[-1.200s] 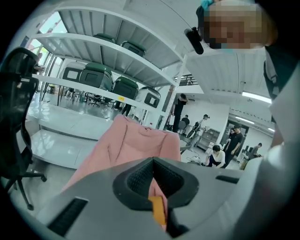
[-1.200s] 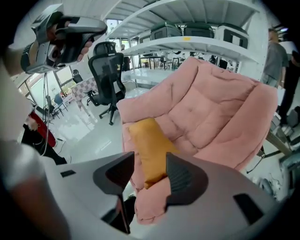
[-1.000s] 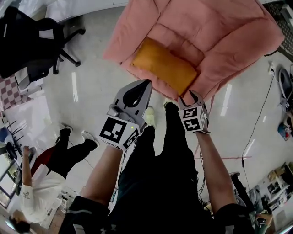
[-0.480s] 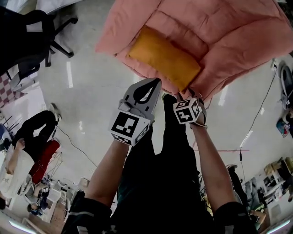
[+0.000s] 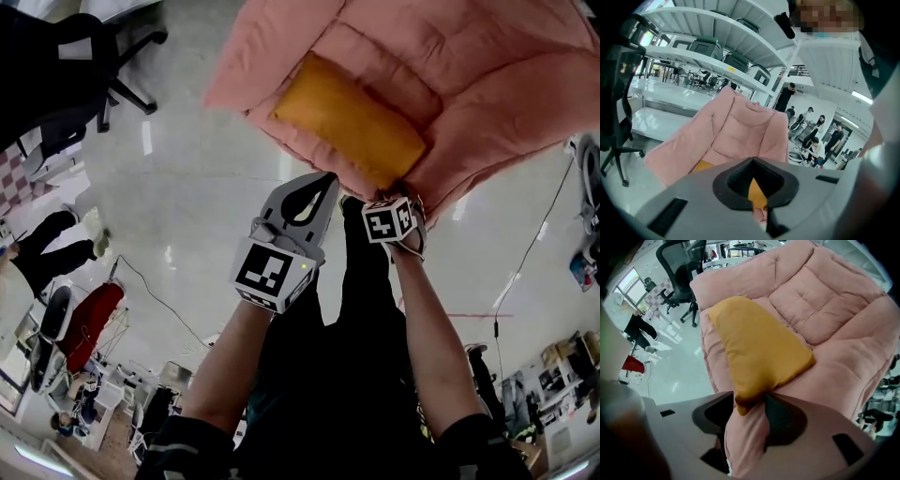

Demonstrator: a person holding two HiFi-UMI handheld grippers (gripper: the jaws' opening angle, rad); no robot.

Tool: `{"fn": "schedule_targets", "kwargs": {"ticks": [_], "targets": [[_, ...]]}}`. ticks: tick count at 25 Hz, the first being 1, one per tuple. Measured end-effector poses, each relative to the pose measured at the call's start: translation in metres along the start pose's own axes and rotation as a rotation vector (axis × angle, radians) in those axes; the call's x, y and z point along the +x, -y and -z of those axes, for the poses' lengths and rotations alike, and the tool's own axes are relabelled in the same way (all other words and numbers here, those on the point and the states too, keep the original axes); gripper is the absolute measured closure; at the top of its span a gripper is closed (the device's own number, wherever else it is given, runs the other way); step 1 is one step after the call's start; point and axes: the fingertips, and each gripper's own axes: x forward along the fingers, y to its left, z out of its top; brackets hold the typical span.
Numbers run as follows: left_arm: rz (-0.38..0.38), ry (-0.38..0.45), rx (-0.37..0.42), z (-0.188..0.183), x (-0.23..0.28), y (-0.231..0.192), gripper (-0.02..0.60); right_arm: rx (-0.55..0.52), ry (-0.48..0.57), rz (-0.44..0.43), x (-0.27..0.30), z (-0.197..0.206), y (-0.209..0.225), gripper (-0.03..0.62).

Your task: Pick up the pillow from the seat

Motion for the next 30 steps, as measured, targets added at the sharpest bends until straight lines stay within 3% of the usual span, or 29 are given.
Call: {"fn": "schedule_targets", "kwargs": {"ticks": [6,9,14,20,25,30], "targets": [[-0.011,-0.003,-0.009,0.003,-0.006,0.0,0.577,-0.012,-0.019,0.049,0.014,0.0,0.001,0.385],[-0.021,-0.003,-0.004,0.004,-0.008,0.001,0.577,-0.008,0.001,0.09,0.013,-0.002,0.009,0.489],[-0.037,0.007,0.006,-0.003,-0.019,0.003,0.577,0.017,0.093,0.073,-0.006,-0.014,0.01,0.549],[-0.04,0.018,0.026,-0.008,-0.046,0.014,0.577,0.017,0.149,0.059,-0.042,-0.019,0.005,0.557],[-0.038,0.041,0.033,-0.019,-0.064,0.019,0.577,0.032,0.159,-0.024,-0.071,-0.023,0.004,0.557],[-0.045,0.062,0.035,-0.026,-0.079,0.02,0.577,-0.106,0.179,0.012,-0.095,-0.048,0.005,0.556]]}}
